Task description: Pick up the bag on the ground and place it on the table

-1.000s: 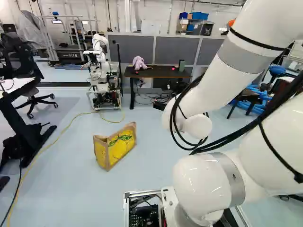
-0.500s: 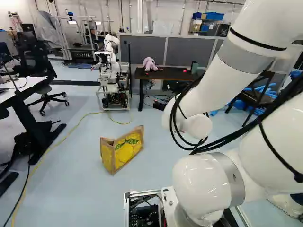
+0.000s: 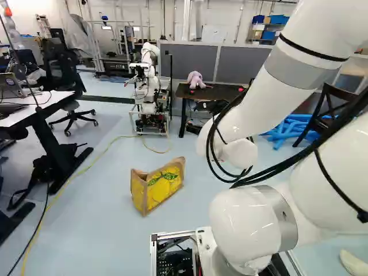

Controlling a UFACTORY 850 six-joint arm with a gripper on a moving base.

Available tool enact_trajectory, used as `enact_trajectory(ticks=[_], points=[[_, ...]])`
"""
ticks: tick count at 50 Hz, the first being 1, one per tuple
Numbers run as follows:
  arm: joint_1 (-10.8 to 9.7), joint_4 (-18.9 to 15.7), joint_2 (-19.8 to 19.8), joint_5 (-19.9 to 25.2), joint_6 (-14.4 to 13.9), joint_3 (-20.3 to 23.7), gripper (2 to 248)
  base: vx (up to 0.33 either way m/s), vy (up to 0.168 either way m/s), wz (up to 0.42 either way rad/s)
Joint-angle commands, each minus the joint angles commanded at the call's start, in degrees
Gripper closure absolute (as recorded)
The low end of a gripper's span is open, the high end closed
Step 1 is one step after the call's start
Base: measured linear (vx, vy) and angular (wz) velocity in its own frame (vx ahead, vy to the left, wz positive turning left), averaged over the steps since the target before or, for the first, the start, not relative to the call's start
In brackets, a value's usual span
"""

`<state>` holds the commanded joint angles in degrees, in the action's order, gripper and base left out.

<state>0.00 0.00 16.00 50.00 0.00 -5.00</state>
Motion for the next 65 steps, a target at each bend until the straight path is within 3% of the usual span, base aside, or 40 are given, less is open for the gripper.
enact_trajectory(ticks=[47, 65], points=[[0.00, 0.00, 0.00, 0.00, 0.00, 0.00, 3, 0.120, 0.053, 0.139], [-0.46, -0.49, -3.46, -0.02, 0.00, -2.97, 3, -0.001, 0.000, 0.000]])
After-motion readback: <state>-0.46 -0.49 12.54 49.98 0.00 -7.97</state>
